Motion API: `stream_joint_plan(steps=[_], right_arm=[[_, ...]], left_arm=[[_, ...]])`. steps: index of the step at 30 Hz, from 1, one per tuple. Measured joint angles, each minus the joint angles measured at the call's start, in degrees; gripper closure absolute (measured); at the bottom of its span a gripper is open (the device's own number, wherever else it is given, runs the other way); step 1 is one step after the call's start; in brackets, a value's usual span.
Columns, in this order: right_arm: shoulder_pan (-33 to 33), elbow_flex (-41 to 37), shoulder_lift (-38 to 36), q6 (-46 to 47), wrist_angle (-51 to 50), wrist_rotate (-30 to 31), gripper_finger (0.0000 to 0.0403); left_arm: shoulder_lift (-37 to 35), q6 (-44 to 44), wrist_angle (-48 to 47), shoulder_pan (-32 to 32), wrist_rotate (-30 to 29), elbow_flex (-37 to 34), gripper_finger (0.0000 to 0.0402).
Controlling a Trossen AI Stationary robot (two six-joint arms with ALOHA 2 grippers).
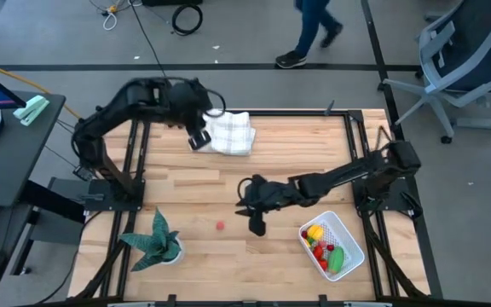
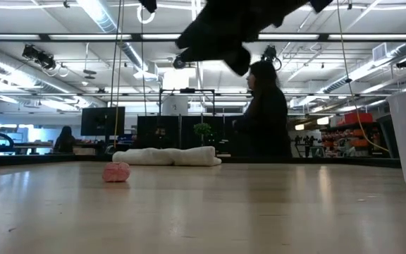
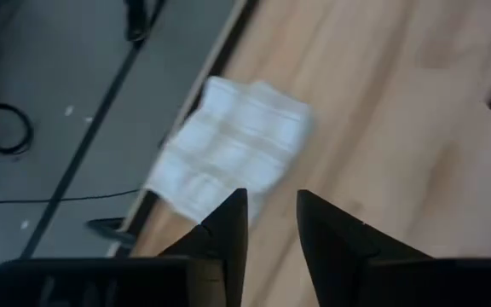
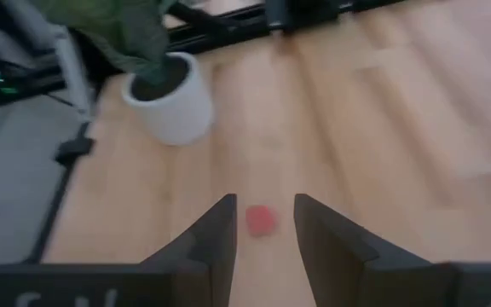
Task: Pick and placing Produce into tupperware
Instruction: Put the peach into the white bin
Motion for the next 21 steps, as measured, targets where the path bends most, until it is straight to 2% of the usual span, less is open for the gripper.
stream_joint_plan(steps=[3,9,17,21], right_arm=[[-1.1,0.0,4.0,0.6,4.9,-4.6,0.0275],[-1.7,0.0,9.8,0.6,6.7,-5.3,0.0265],[-1.7,7.6,17.0,-0.9,9.9,-6.5,0.0195],[-1.7,14.8,21.4,-4.4,5.4,-6.5,0.0164]], left_arm=[[-0.8,0.7,0.0,3.3,-0.2,0.0,0.0278],[-0.7,3.8,0.0,8.6,-0.2,0.0,0.0246],[-0.7,3.9,0.0,11.4,-0.1,0.0,0.0226],[-0.7,3.9,0.0,11.6,0.0,0.0,0.0228]])
